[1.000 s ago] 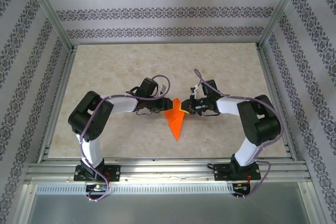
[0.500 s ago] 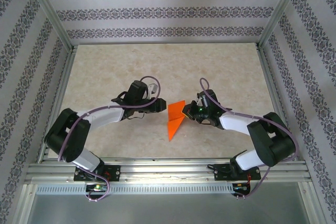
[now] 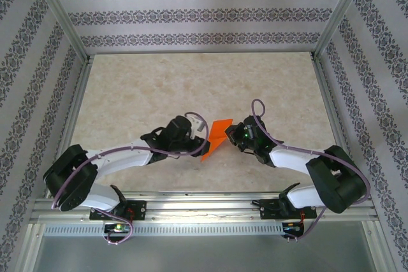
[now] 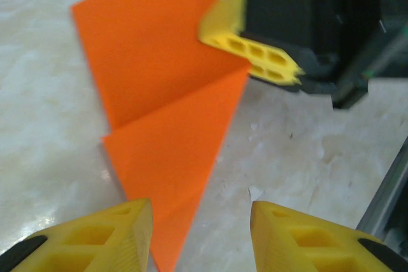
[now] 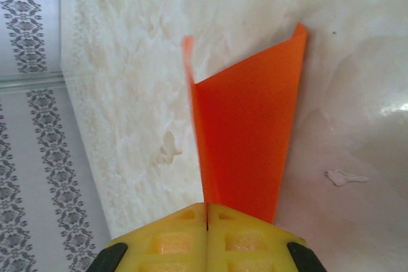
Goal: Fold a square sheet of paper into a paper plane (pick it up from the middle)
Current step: Fold the wing for the fifth time at the center of the table.
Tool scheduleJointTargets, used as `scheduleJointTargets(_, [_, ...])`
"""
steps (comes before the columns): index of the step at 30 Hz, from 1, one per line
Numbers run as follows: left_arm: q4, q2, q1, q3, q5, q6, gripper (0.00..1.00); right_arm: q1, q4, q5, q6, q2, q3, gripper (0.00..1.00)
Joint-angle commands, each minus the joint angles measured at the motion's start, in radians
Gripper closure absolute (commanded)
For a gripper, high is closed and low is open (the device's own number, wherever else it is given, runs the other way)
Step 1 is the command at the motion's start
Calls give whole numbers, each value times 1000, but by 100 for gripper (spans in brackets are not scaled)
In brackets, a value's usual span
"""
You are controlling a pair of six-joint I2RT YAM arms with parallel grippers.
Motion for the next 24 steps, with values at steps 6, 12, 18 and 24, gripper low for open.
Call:
scheduleJointTargets(6, [-64,60,-91,73,-190,157,53,21,29,18,14,20,2,100])
scheduleJointTargets(12, [61,33,-93,-2,-229,174,53,19,9,-19,-38,39,15,100])
scheduleJointTargets(18, [112,26,-120,-44,-316,177,56,21,42,-56,-60,71,16,100])
scheduleJointTargets(24, [177,50,-199,-65,-415,218,56,21,66,-79,-66,97,21,100])
